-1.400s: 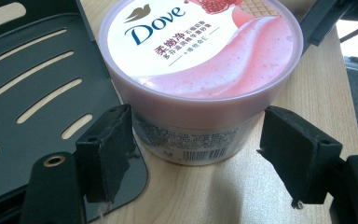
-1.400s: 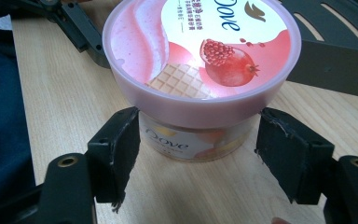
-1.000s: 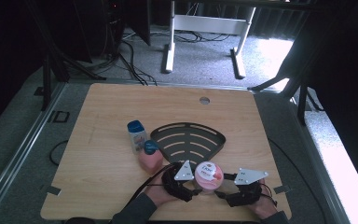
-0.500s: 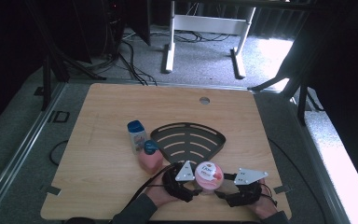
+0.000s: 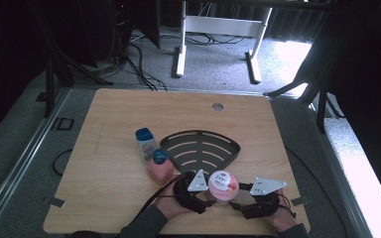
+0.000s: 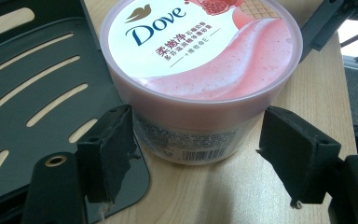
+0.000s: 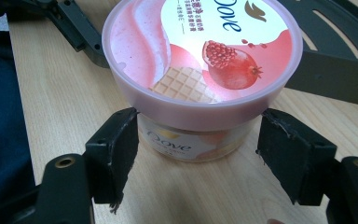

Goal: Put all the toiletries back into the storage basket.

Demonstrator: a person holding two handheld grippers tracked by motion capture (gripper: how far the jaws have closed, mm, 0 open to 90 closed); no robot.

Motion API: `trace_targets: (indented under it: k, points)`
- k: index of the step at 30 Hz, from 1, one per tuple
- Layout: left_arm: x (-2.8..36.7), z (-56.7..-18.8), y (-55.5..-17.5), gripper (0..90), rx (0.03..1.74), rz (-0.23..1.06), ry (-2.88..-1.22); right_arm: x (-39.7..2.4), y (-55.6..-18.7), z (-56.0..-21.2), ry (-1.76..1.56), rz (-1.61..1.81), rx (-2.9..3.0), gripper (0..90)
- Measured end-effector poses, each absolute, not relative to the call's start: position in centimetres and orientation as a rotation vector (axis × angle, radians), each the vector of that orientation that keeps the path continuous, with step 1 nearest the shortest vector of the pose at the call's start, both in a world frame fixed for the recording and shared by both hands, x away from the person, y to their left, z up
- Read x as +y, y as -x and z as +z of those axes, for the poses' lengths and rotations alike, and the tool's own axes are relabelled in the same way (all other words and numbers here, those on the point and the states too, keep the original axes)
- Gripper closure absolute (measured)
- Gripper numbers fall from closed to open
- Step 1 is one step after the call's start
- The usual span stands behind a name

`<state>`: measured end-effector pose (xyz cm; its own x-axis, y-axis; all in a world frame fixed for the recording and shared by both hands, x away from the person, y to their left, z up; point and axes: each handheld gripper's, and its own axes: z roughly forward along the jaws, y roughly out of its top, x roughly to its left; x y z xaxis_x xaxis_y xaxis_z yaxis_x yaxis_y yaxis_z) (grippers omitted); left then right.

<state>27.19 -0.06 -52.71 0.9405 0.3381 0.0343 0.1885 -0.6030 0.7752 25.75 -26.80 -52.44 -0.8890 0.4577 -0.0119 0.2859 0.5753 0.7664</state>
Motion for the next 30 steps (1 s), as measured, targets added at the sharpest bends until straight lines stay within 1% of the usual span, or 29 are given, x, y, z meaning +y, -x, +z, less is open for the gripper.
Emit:
trace_targets:
  k: [30]
  points:
    - [-0.5,-51.5,-27.8,26.8,0.405,0.233,-2.221,-27.0,-26.4,-51.2,-0.608,1.208,2.565,28.0]
